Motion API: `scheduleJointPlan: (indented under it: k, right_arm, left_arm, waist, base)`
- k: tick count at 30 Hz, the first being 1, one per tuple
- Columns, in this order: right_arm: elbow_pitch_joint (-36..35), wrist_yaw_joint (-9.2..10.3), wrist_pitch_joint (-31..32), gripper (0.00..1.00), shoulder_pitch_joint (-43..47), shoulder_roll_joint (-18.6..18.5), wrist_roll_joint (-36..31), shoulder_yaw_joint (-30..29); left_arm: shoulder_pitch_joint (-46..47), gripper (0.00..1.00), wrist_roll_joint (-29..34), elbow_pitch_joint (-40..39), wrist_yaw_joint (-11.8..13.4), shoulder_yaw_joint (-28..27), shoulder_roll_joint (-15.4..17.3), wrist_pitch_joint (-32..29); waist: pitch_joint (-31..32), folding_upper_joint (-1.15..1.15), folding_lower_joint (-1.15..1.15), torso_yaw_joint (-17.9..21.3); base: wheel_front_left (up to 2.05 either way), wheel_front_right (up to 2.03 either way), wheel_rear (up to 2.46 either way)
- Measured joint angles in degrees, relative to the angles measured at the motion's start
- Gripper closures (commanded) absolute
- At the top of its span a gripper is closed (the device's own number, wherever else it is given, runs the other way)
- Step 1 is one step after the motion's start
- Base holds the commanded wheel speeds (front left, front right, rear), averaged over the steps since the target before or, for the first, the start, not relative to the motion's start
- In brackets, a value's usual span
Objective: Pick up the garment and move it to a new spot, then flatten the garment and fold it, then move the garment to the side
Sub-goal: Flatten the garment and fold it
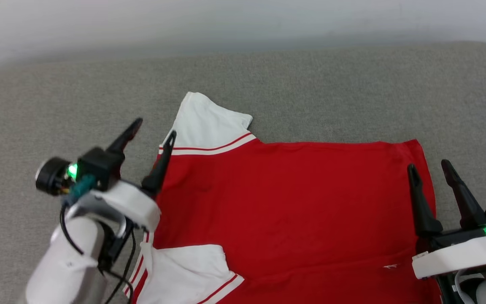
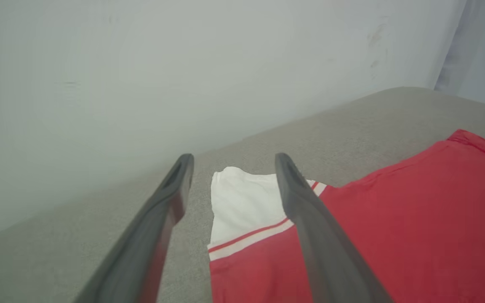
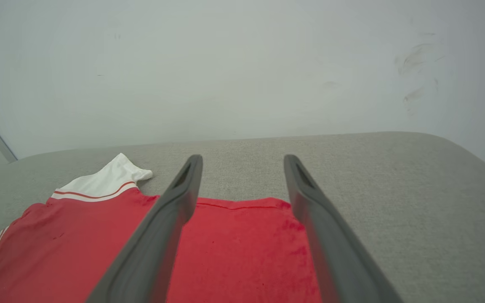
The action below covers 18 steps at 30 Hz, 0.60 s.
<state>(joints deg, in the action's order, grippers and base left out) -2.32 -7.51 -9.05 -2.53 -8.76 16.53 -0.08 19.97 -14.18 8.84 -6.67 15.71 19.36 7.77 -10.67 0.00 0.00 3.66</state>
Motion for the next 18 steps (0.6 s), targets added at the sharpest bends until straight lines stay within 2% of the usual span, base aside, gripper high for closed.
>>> scheduleJointPlan:
  k: [4,11,18]
  right_arm:
    - [-1.1,0.0,0.1,0.0,-1.9,0.7,0.1,0.2]
    - [-2.3,0.0,-0.3,0.0,-4.9,1.4,0.6,1.1]
    - [-1.8,0.0,-1.5,0.0,-7.1,2.4,0.9,2.9]
  left_arm:
    - [11.1,0.0,-3.0,3.3,-0.7,3.7,4.4,-8.5]
    - [29.0,0.0,-15.0,8.4,-0.8,15.5,13.6,-25.8]
    - [39.4,0.0,-24.5,13.7,-0.8,22.9,19.0,-39.5]
  waist:
    - [-3.3,0.0,0.0,1.5]
    - [-9.1,0.0,0.01,4.7]
    - [-13.9,0.0,0.01,8.3]
  base:
    - [0.0,0.0,0.0]
    - [0.0,0.0,0.0]
    - [0.0,0.0,0.0]
